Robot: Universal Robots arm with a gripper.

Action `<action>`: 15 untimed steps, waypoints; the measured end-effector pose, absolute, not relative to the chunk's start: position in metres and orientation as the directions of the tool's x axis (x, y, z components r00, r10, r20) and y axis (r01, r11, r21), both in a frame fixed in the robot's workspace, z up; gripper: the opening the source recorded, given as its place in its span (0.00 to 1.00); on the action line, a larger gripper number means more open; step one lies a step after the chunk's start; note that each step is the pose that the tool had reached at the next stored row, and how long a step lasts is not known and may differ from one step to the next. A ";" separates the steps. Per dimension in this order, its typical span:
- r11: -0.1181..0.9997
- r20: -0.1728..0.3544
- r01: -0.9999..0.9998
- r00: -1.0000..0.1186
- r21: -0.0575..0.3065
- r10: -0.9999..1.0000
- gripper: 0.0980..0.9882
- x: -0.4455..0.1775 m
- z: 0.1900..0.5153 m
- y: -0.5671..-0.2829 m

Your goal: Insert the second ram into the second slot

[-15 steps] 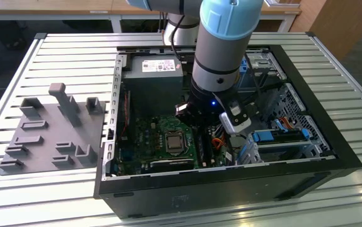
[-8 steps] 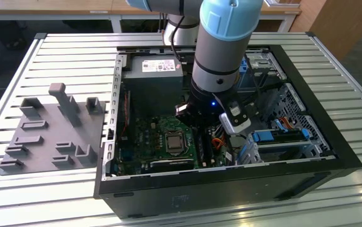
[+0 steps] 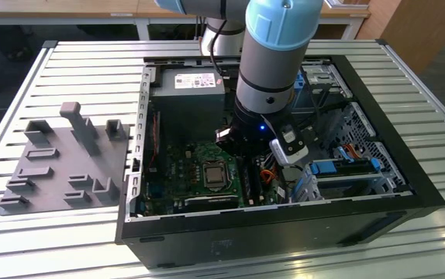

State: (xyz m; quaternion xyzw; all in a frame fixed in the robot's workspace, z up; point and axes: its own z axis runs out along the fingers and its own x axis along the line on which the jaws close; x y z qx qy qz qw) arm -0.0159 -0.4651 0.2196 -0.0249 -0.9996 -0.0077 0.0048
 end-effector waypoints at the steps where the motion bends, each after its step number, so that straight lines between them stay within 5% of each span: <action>1: 0.999 0.010 0.050 -0.999 0.015 0.050 0.04 -0.016 0.220 -0.465; 15: 0.999 0.010 0.030 -0.999 0.015 0.030 0.04 -0.015 0.223 -0.465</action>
